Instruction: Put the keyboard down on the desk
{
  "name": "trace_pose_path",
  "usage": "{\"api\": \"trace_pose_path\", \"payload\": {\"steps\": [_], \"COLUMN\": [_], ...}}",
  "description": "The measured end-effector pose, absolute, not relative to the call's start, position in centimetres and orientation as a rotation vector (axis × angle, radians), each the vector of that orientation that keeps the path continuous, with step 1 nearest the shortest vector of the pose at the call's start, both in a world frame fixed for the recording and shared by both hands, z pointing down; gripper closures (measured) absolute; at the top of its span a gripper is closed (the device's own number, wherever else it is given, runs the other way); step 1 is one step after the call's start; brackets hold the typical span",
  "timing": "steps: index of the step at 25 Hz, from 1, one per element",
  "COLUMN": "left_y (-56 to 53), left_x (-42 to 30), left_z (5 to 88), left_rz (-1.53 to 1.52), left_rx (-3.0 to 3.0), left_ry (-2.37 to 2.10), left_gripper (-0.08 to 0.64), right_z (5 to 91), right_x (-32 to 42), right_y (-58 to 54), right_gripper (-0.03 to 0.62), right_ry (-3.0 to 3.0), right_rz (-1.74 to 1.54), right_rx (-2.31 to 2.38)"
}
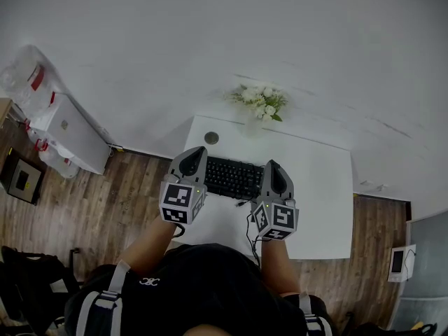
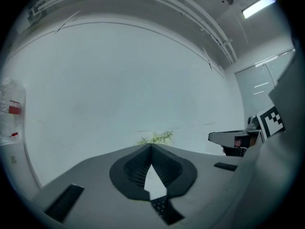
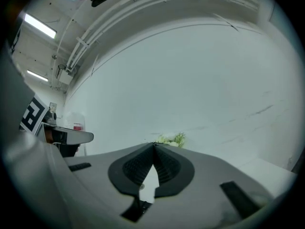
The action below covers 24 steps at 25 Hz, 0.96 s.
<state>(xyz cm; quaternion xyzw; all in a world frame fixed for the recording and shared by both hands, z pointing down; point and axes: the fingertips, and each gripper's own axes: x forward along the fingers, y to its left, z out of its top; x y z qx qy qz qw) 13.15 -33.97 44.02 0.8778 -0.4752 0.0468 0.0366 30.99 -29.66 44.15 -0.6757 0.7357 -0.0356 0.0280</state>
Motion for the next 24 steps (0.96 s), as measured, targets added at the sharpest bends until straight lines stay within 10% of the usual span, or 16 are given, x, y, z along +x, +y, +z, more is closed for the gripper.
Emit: {"api": "trace_pose_path", "payload": {"steps": [24], "left_y": [-32.2], "left_x": [13.4], "left_z": [45.1], "left_rz": [0.176], "left_rx": [2.664], "left_ry": [-1.441], "left_gripper": [0.560], "right_z": [44.3], "right_x": [31.5], "right_y": [-27.8], "right_gripper": [0.594], "right_ry": [2.249], "right_rz": [-0.134], "right_rx": [-2.090]}}
